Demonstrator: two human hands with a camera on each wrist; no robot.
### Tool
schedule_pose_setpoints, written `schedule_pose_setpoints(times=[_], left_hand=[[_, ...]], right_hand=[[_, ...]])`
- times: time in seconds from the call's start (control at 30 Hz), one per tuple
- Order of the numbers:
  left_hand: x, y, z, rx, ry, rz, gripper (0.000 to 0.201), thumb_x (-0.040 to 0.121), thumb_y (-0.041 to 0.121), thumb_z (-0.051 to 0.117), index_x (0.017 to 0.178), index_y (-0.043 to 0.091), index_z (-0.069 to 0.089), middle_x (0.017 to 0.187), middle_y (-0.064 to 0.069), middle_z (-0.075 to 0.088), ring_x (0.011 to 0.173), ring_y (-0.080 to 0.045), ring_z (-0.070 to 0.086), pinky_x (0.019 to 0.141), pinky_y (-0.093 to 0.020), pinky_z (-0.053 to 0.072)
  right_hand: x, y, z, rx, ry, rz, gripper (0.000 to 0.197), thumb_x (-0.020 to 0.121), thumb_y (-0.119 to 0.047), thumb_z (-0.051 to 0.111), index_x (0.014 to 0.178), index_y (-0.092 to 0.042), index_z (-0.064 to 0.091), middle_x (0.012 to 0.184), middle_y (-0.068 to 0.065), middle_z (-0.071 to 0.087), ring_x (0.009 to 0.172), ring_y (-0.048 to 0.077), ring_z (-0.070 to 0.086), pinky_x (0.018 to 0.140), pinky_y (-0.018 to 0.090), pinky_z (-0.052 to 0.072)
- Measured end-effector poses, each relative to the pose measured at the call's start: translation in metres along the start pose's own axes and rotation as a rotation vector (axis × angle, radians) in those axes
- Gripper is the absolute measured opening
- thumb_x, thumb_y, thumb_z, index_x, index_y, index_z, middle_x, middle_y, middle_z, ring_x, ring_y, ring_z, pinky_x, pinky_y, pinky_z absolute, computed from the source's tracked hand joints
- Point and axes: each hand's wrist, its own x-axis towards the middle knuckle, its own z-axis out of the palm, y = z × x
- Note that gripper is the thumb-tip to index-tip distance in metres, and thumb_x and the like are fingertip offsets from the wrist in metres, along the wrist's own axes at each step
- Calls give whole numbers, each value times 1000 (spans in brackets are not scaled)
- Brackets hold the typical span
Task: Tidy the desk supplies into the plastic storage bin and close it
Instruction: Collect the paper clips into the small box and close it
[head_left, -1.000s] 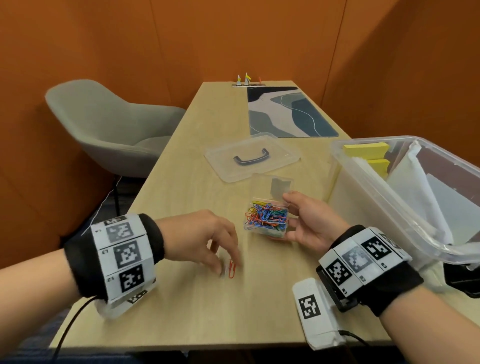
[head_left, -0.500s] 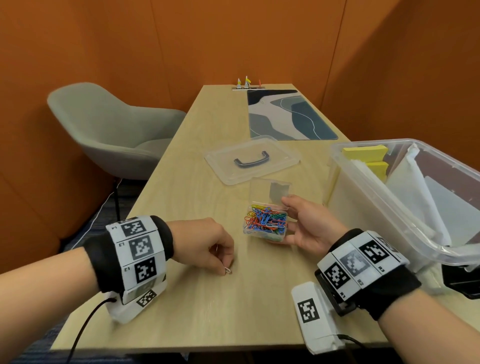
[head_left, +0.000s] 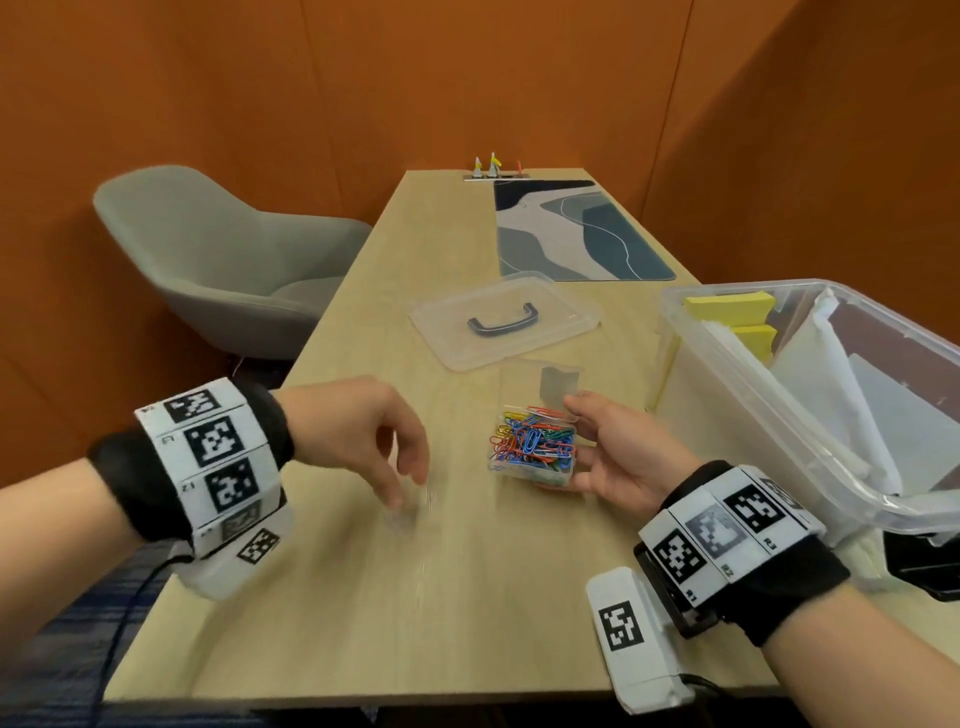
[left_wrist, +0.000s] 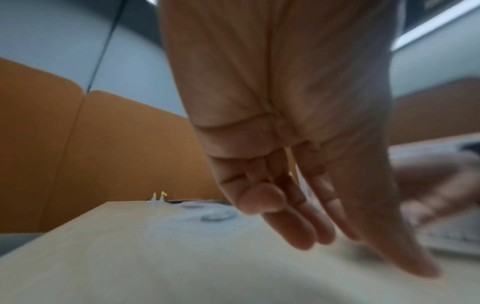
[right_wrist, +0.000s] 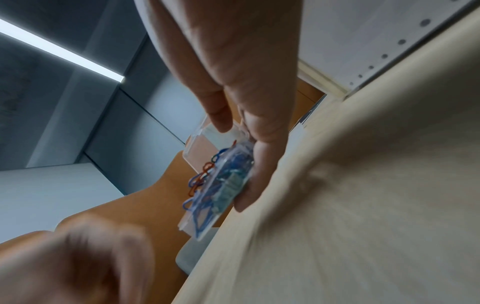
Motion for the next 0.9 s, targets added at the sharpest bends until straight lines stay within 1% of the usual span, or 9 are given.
schedule_pose_setpoints(times=[0.07,0.2,0.4,0.47,0.57,0.7,0.77,0.83,0.9], left_hand=[[-6,-15,20,-16,-73,-44,23,64,29,83,75,42,67,85,9,69,72,-5,57,76,-24,50],[-7,-27,38,-124,-10,-36,18,69,26,81,71,38,67,78,14,65,72,1,57,72,-13,45],[-7,-12,34,-31,-35,-18,19,77,23,72,67,34,61,69,15,63,61,2,55,63,-9,42],[-4,3,23,-75,129,50,18,78,17,72,68,29,63,64,10,64,56,0,53,58,-7,39],[9,26,9,-177,463,165,19,75,16,75,67,27,63,49,15,58,53,0,51,53,-5,35],[29,44,16,-192,606,241,5,77,19,74,78,16,70,70,12,63,69,-4,56,58,-3,37],[34,42,24,-262,749,231,8,77,19,74,80,15,67,74,7,61,71,-5,54,58,-4,37],[36,36,28,-391,910,157,14,80,25,71,86,17,60,77,8,56,69,-3,51,59,-6,37],[38,34,28,-538,880,31,21,85,34,62,101,21,56,89,6,54,73,-4,51,65,-12,41]], right_hand=[[0,0,-1,13,-5,0,20,101,-15,35,86,-15,49,90,6,58,76,24,59,73,49,49],[1,2,2,8,-24,5,19,100,-15,36,87,-14,50,89,6,58,76,24,60,72,47,51],[1,3,3,-17,-42,2,19,100,-16,36,88,-15,51,90,5,60,75,24,61,59,39,56],[3,3,4,-31,-53,-2,20,101,-16,35,93,-14,53,91,4,60,75,22,61,58,38,57],[4,5,8,-81,-79,-6,24,101,-13,31,103,-15,55,91,3,61,76,20,61,58,34,57],[3,7,13,-107,-115,-25,25,99,-7,34,92,-16,56,98,10,62,88,26,61,70,41,55],[2,6,13,-89,-126,-33,26,99,-5,34,92,-16,56,104,13,61,92,28,60,71,42,54],[1,3,11,-51,-125,-30,26,99,-4,33,95,-15,57,105,12,60,88,26,60,62,39,56],[0,-1,10,-23,-122,-18,26,99,-5,32,96,-13,57,101,10,59,82,25,60,53,38,57]])
